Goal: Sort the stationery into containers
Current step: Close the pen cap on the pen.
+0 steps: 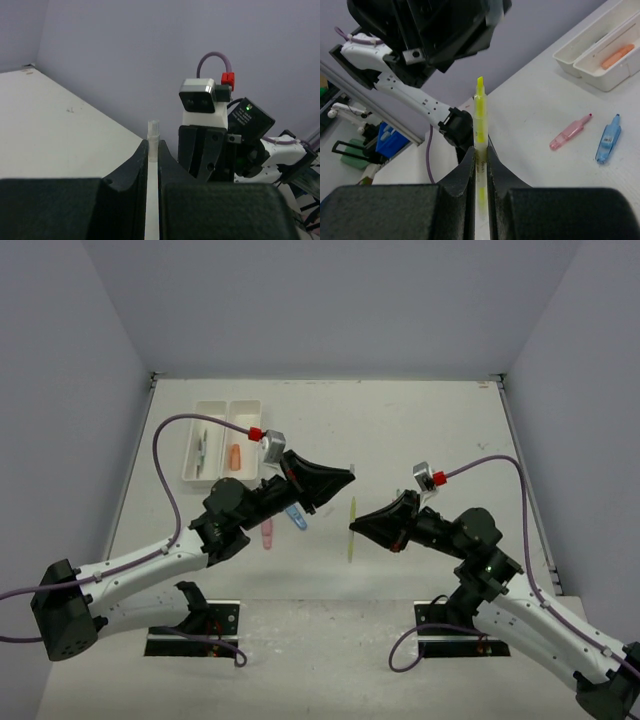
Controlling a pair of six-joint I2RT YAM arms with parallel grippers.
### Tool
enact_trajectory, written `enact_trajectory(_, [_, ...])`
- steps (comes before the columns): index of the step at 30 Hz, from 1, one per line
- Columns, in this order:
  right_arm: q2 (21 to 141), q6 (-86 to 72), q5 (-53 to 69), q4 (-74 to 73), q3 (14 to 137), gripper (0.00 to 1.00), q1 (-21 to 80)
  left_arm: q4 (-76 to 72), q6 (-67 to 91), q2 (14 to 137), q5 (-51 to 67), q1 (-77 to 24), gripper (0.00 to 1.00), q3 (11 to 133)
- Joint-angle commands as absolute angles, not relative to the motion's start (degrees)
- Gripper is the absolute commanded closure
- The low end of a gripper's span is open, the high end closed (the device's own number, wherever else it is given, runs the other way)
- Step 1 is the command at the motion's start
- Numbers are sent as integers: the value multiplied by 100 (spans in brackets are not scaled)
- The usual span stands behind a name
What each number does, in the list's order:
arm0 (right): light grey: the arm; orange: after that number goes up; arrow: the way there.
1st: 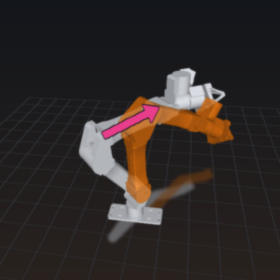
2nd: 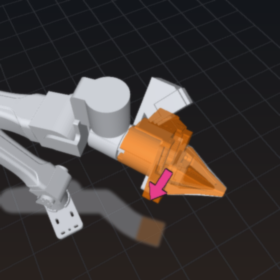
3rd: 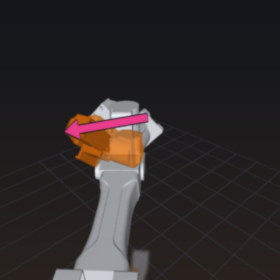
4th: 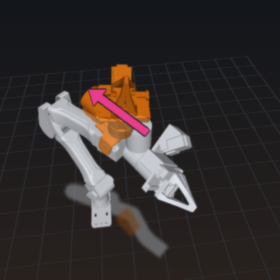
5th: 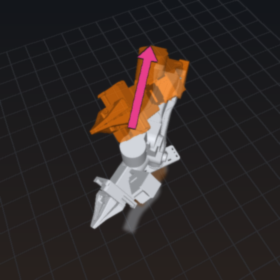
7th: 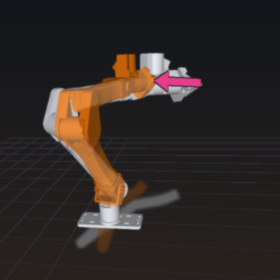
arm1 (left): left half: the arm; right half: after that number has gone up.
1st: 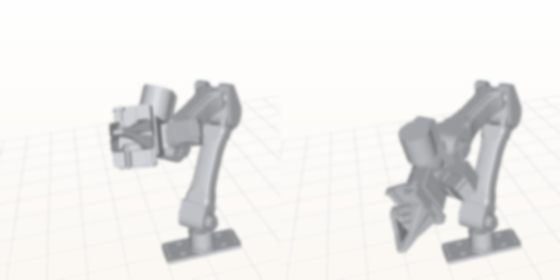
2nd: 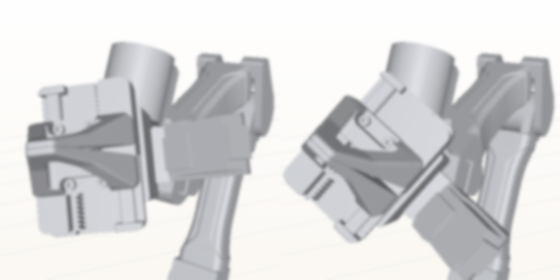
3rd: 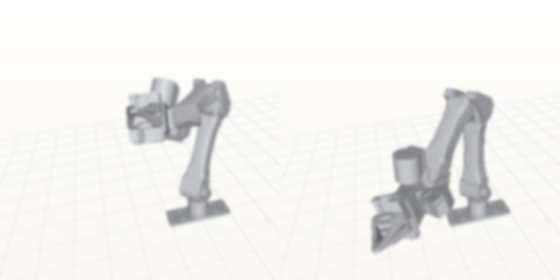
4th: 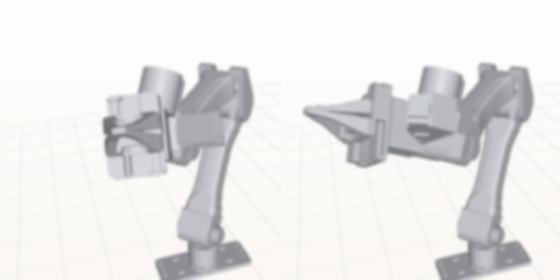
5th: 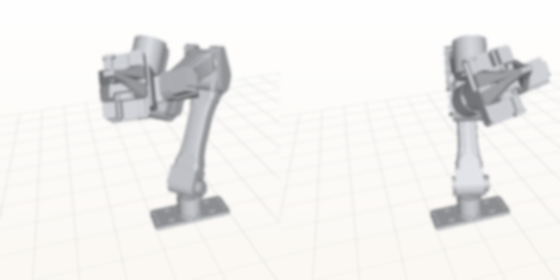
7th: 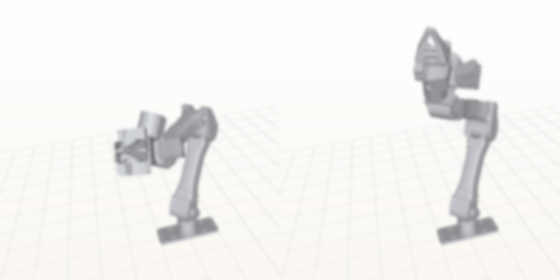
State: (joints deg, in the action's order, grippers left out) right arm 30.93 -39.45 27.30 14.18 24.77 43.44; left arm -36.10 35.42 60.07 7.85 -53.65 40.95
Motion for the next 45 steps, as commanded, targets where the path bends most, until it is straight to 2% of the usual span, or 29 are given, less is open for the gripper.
enact_trajectory(1, [3215,-3852,2277,1347,2984,100,4377,-4767,3589,5962,1534,-5346,100,3906])
enact_trajectory(33, [2953,-3498,2034,625,3409,100,4403,-5000,3885,6398,1852,-5353,100,3798])
enact_trajectory(45, [3345,-3105,1741,379,4212,100,4395,-5066,4165,6521,2032,-5395,100,3664])
